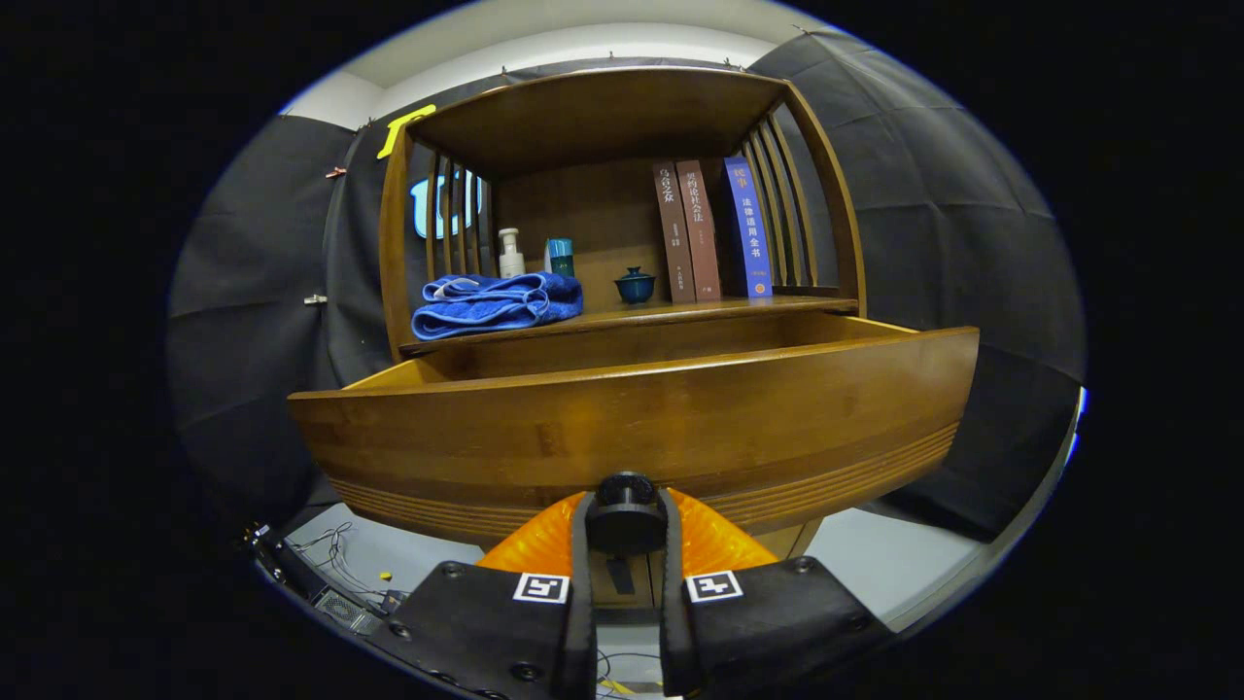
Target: Pull open the drawer, take out the items inside it, and place them on the countertop above the cabinet.
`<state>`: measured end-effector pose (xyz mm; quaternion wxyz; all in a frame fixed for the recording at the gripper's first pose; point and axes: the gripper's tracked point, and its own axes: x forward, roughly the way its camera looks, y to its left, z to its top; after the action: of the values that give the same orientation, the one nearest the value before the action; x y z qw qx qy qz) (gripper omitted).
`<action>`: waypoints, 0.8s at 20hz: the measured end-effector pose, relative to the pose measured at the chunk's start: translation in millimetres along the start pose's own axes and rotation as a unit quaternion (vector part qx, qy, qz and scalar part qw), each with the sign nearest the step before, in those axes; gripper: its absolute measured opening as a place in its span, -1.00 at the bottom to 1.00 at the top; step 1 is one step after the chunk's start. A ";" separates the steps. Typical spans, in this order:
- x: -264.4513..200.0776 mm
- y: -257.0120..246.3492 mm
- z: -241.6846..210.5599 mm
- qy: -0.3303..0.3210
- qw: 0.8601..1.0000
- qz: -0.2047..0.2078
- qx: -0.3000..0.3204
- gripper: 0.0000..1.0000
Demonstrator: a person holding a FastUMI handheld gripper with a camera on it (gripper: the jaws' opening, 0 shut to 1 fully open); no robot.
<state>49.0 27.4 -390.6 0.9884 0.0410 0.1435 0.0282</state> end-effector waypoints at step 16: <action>-30.6 -11.7 2.0 0.009 1.000 0.000 -0.001 0.94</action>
<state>20.9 13.6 -381.1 0.9871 0.0399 0.1523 0.0284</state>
